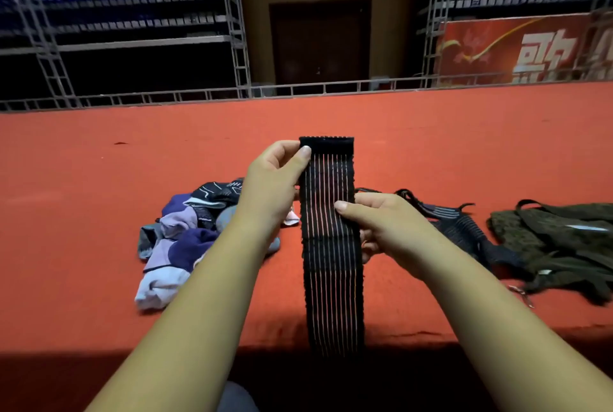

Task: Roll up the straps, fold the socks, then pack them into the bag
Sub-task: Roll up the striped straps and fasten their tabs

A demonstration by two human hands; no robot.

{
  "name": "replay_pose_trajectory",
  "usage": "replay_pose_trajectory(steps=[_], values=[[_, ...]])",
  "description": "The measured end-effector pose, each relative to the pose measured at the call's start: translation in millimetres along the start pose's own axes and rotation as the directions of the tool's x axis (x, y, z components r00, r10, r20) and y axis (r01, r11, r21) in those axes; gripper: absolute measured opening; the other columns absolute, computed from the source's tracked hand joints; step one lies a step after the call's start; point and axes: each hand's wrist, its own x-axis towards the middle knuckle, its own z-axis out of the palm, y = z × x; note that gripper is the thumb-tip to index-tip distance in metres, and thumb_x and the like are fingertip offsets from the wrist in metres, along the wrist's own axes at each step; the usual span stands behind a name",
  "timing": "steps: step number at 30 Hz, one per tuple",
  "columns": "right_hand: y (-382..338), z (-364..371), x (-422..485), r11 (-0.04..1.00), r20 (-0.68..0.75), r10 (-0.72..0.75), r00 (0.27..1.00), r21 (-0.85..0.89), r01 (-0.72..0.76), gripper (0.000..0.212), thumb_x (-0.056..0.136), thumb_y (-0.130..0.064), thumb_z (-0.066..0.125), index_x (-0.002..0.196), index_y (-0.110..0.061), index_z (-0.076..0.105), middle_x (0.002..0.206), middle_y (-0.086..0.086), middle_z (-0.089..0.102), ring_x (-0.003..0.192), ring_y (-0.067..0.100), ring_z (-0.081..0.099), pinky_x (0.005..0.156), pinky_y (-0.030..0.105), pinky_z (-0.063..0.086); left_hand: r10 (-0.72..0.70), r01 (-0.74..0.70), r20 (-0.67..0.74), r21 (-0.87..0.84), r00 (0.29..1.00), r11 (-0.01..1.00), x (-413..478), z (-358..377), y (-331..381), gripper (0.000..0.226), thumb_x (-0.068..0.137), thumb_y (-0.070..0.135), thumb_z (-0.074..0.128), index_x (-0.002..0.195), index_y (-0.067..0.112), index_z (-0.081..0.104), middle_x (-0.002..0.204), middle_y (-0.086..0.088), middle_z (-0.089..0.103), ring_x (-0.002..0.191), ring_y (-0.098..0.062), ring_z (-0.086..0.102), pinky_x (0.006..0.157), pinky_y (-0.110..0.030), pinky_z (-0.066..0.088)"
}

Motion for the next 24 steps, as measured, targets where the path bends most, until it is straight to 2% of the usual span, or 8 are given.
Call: replay_pose_trajectory(steps=[3, 8, 11, 13, 15, 17, 21, 24], values=[[43, -2, 6, 0.993, -0.029, 0.11, 0.993, 0.04, -0.109, 0.024, 0.107, -0.027, 0.062, 0.108, -0.006, 0.075, 0.073, 0.0, 0.062, 0.053, 0.012, 0.056, 0.05, 0.027, 0.046, -0.062, 0.062, 0.002, 0.007, 0.998, 0.998, -7, -3, -45, 0.005, 0.105, 0.02, 0.067, 0.107, 0.02, 0.071, 0.093, 0.003, 0.071, 0.077, -0.008, 0.064, 0.061, -0.025, 0.054], [111, -5, 16, 0.963, -0.086, 0.259, 0.962, 0.097, -0.25, 0.023, 0.106, -0.031, 0.062, 0.107, -0.014, 0.078, 0.091, 0.006, 0.069, 0.075, 0.021, 0.062, 0.064, 0.032, 0.05, -0.123, 0.12, 0.018, 0.134, 0.992, 0.984, -20, -7, -118, 0.016, 0.102, 0.014, 0.068, 0.102, 0.029, 0.073, 0.092, 0.007, 0.076, 0.087, -0.01, 0.07, 0.07, -0.033, 0.058], [140, -5, 28, 0.943, -0.119, 0.294, 0.948, 0.195, -0.269, 0.028, 0.095, -0.039, 0.068, 0.108, -0.015, 0.073, 0.098, 0.015, 0.065, 0.088, 0.031, 0.058, 0.073, 0.04, 0.044, -0.149, 0.143, 0.014, 0.195, 0.989, 0.97, -26, -6, -153, 0.014, 0.1, 0.016, 0.072, 0.099, 0.029, 0.075, 0.086, 0.01, 0.076, 0.082, -0.012, 0.067, 0.076, -0.042, 0.058], [156, -10, 39, 0.934, -0.144, 0.302, 0.942, 0.244, -0.262, 0.035, 0.09, -0.042, 0.067, 0.108, -0.012, 0.072, 0.1, 0.018, 0.064, 0.09, 0.034, 0.056, 0.072, 0.04, 0.041, -0.142, 0.132, 0.024, 0.234, 0.99, 0.963, -28, -6, -172, 0.011, 0.098, 0.018, 0.075, 0.098, 0.029, 0.076, 0.084, 0.014, 0.074, 0.081, -0.009, 0.064, 0.08, -0.039, 0.055], [169, -15, 46, 0.931, -0.159, 0.301, 0.94, 0.263, -0.254, 0.037, 0.1, -0.034, 0.061, 0.111, 0.0, 0.072, 0.104, 0.02, 0.073, 0.09, 0.035, 0.063, 0.072, 0.04, 0.046, -0.111, 0.097, 0.037, 0.279, 0.993, 0.955, -30, -4, -186, 0.014, 0.096, 0.015, 0.076, 0.097, 0.029, 0.078, 0.09, 0.016, 0.075, 0.086, -0.004, 0.065, 0.083, -0.026, 0.049], [174, -20, 49, 0.929, -0.159, 0.306, 0.939, 0.264, -0.258, 0.034, 0.108, -0.024, 0.054, 0.123, 0.0, 0.072, 0.114, 0.022, 0.077, 0.096, 0.033, 0.068, 0.077, 0.04, 0.051, -0.084, 0.06, 0.063, 0.313, 0.995, 0.948, -33, 0, -200, 0.018, 0.094, 0.009, 0.077, 0.098, 0.026, 0.079, 0.099, 0.011, 0.075, 0.093, -0.004, 0.066, 0.089, -0.023, 0.049], [173, -29, 57, 0.929, -0.117, 0.279, 0.953, 0.282, -0.238, 0.027, 0.102, -0.017, 0.059, 0.119, -0.008, 0.079, 0.118, 0.02, 0.077, 0.098, 0.027, 0.073, 0.09, 0.047, 0.055, -0.092, 0.061, 0.098, 0.282, 0.991, 0.957, -32, 7, -218, 0.021, 0.092, 0.006, 0.079, 0.1, 0.025, 0.081, 0.101, 0.011, 0.066, 0.09, -0.023, 0.071, 0.089, -0.056, 0.061], [176, -36, 62, 0.912, -0.086, 0.278, 0.957, 0.337, -0.235, 0.027, 0.102, -0.015, 0.06, 0.119, -0.007, 0.079, 0.116, 0.017, 0.078, 0.099, 0.025, 0.076, 0.082, 0.039, 0.062, -0.083, 0.05, 0.114, 0.267, 0.99, 0.963, -28, 9, -221, 0.02, 0.092, 0.006, 0.078, 0.1, 0.025, 0.081, 0.099, 0.012, 0.064, 0.087, -0.016, 0.068, 0.089, -0.059, 0.061]])
